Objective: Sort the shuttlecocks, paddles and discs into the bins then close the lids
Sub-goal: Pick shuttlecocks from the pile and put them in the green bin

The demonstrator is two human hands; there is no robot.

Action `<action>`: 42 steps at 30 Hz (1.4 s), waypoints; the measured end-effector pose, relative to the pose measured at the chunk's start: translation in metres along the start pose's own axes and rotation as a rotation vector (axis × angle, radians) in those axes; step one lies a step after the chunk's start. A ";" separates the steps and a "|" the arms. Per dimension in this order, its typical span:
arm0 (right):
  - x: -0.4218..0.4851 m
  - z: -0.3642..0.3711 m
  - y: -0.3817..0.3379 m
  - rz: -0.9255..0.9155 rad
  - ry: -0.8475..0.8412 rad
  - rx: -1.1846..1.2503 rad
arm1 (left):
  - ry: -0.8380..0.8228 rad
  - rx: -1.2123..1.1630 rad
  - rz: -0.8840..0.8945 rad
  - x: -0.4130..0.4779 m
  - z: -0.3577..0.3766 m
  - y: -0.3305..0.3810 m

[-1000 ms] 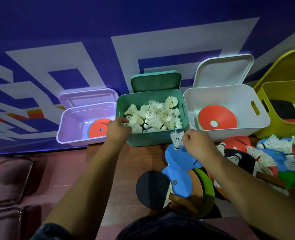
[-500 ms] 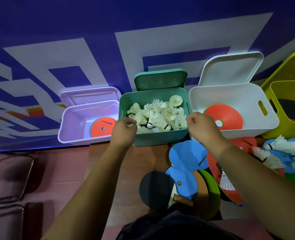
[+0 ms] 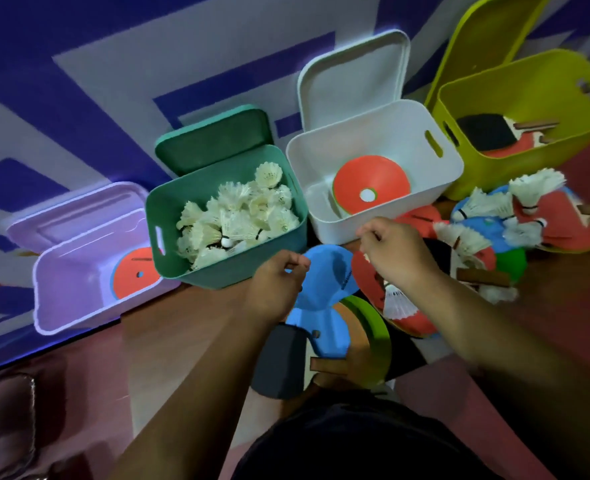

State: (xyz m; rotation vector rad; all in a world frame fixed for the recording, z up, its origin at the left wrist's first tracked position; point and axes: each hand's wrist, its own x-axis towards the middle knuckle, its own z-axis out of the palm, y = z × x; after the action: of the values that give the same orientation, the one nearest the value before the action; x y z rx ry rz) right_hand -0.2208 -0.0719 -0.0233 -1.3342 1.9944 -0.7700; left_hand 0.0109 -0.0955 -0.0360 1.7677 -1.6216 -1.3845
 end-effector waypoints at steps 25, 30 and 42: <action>-0.059 -0.082 0.148 0.016 0.020 -0.018 | -0.210 0.459 0.373 0.010 0.165 0.060; -0.066 -0.068 0.136 -0.008 -0.251 -0.172 | -0.163 0.443 0.264 0.006 0.165 0.067; -0.052 -0.058 0.130 -0.020 -0.195 -0.357 | 0.048 0.093 0.189 -0.005 0.153 0.101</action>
State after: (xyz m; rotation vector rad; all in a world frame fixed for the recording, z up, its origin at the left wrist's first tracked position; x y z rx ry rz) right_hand -0.3241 0.0267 -0.0744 -1.5647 2.0233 -0.2836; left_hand -0.1696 -0.0675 -0.0219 1.6355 -1.8017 -1.1909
